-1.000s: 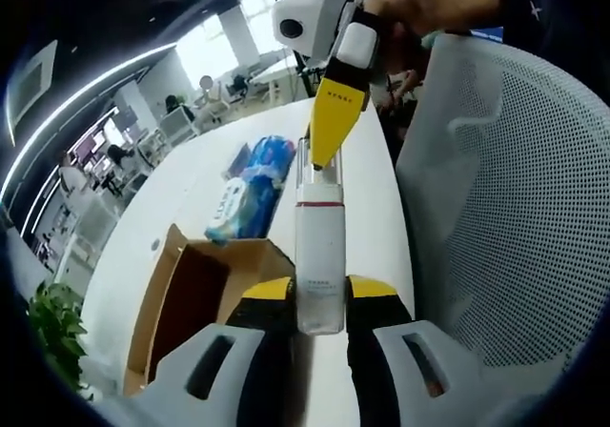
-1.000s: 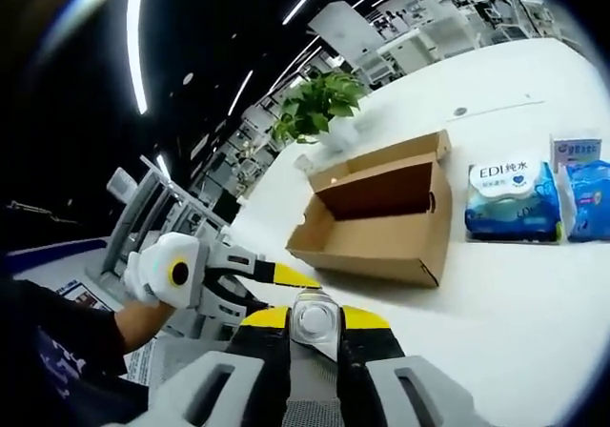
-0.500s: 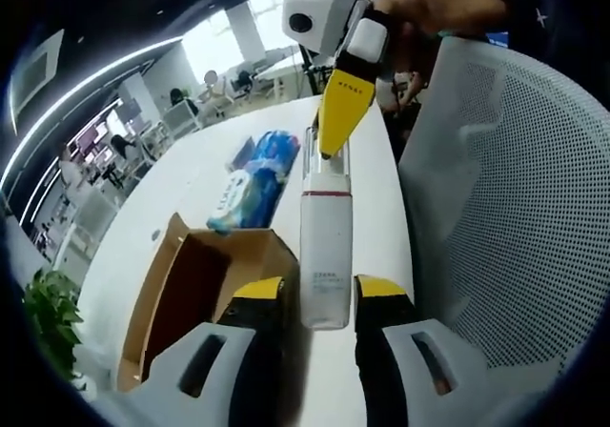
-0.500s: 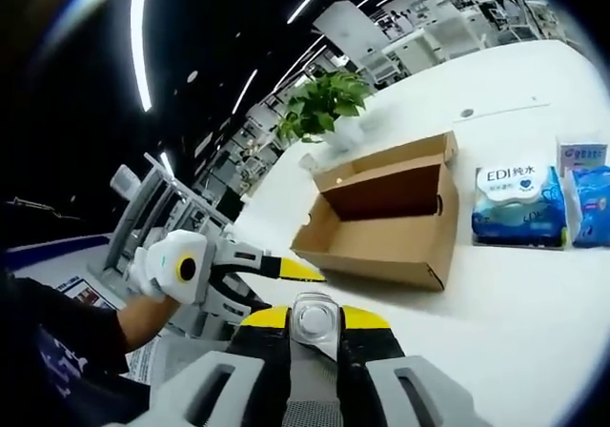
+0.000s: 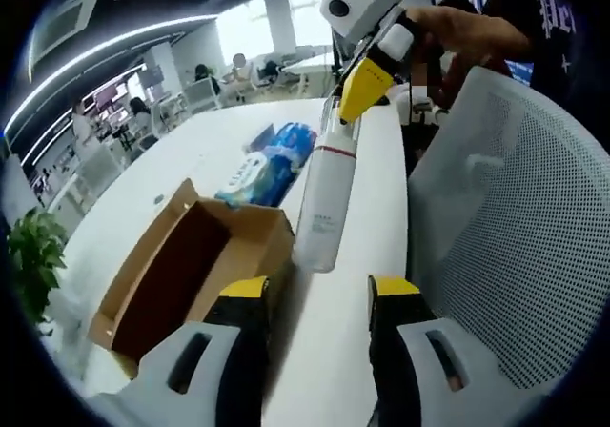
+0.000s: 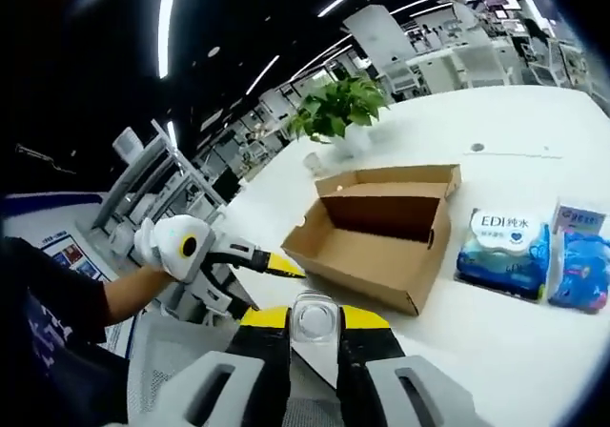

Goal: Operate the shoe box by opening the lid, removing the specified soft item, and placing it in the target area until the item is outside and the box remains undamaged.

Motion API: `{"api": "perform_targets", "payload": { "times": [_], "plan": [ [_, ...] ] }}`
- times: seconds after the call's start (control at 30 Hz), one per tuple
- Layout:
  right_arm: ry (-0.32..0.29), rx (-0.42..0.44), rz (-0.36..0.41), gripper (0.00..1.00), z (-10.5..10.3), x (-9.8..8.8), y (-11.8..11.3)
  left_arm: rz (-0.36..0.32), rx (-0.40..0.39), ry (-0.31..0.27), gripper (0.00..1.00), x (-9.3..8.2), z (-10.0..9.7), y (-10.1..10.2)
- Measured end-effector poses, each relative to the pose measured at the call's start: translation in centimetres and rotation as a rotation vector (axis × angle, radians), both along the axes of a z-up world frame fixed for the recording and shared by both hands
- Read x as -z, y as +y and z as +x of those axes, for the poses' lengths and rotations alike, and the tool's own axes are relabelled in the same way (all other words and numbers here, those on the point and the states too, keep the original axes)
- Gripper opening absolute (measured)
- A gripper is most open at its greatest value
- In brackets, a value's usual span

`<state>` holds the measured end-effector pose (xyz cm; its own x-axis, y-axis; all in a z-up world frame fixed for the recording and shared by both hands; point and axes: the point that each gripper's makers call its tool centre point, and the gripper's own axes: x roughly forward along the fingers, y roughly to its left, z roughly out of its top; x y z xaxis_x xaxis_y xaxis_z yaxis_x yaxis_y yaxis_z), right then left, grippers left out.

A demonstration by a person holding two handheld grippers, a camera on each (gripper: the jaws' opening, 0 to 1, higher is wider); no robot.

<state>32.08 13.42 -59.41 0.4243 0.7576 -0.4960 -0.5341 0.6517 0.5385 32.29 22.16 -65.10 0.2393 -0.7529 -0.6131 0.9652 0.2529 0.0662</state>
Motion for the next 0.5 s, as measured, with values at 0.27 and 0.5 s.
{"api": "perform_targets", "payload": {
  "times": [0.27, 0.5],
  "plan": [
    [-0.088, -0.051, -0.072, 0.12, 1.8, -1.8, -1.5, -0.047, -0.075, 0.019, 0.56, -0.6, 0.5, 1.4],
    [-0.151, -0.102, -0.126, 0.12, 3.5, -3.3, -2.6, -0.107, -0.144, 0.057, 0.62, -1.5, 0.8, 2.2]
  ]
}}
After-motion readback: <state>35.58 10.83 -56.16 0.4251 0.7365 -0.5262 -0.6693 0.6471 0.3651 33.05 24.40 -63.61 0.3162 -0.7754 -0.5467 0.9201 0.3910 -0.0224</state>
